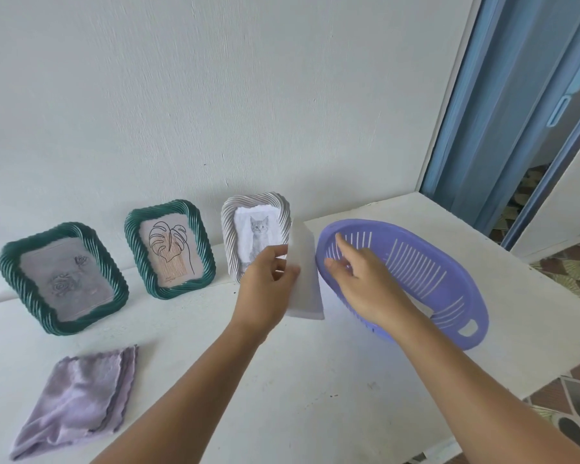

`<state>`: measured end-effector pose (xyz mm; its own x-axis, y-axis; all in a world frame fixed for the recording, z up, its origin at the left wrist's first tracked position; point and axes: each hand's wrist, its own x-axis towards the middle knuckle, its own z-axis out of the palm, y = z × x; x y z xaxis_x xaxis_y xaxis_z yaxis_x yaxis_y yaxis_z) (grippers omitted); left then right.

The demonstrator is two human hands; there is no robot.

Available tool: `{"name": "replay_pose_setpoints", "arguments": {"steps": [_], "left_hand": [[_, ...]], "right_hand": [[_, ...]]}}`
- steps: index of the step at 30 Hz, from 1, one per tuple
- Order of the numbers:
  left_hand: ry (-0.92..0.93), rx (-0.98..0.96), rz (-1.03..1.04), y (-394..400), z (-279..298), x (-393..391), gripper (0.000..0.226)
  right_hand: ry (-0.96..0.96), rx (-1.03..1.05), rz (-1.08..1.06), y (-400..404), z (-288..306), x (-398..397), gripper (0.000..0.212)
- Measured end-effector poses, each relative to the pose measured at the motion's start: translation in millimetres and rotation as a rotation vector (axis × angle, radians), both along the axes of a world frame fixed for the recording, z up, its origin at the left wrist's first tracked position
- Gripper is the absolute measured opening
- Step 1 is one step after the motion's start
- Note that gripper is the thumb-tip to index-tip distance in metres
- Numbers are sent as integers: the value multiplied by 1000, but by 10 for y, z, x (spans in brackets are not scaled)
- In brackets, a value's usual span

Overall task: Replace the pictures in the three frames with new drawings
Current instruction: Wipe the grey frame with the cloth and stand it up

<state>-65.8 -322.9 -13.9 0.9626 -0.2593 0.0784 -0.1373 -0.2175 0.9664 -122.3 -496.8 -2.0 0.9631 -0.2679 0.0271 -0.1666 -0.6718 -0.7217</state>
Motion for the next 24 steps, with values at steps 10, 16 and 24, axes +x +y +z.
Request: {"name": "replay_pose_setpoints", "arguments": {"steps": [10,16,24], "left_hand": [[-287,48,-211,-230,215,-164,79],[-217,77,-413,-262,155,-82,79],[-274,123,-47,-185,200,176,57]], "right_hand": [[-171,380,-112,55,251,90,86],[-208,344,-213,-16,291,43,77],[-145,406,-150,-285,111,205,75]]}}
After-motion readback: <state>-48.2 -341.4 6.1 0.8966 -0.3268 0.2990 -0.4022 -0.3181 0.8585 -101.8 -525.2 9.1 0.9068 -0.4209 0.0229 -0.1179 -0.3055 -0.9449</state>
